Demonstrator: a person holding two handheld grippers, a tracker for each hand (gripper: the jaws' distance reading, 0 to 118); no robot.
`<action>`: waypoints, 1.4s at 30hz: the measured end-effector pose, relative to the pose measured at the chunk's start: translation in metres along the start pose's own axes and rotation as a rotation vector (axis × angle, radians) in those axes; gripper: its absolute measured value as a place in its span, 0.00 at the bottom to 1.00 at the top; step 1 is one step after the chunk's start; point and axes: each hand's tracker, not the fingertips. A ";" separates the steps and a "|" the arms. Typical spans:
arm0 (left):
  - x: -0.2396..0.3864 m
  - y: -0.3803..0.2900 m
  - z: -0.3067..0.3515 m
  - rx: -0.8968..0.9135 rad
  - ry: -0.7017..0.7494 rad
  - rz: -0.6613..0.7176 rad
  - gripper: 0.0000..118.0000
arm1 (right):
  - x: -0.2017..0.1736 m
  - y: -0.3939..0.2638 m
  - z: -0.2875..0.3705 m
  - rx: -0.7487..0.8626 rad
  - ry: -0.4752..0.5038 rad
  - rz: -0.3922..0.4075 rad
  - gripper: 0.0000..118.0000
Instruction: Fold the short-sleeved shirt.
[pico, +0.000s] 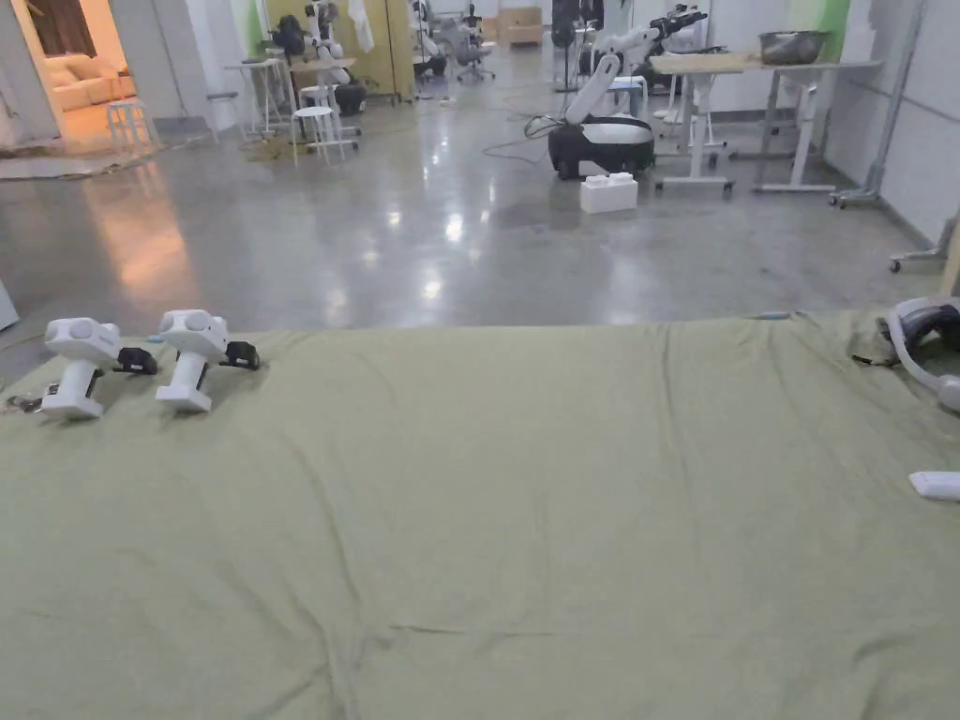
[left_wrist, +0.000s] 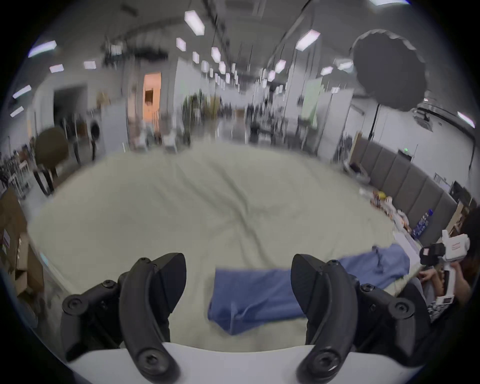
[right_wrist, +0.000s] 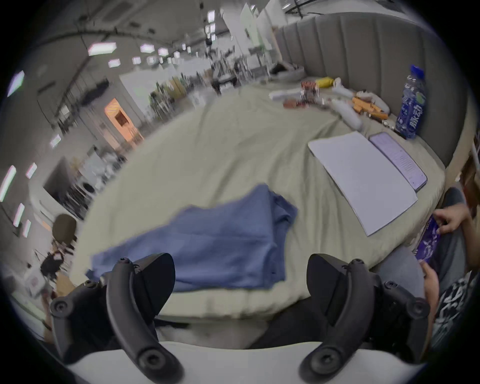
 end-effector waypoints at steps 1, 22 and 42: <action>0.008 0.011 0.018 0.066 0.005 -0.023 0.80 | -0.007 0.001 0.015 0.073 0.042 -0.021 0.91; 0.123 0.099 0.119 0.376 -0.104 -0.196 0.01 | -0.192 0.013 0.106 0.647 0.094 0.598 0.04; 0.012 0.049 -0.005 -0.076 -0.213 0.231 0.90 | -0.178 0.010 0.091 0.552 0.123 0.490 0.02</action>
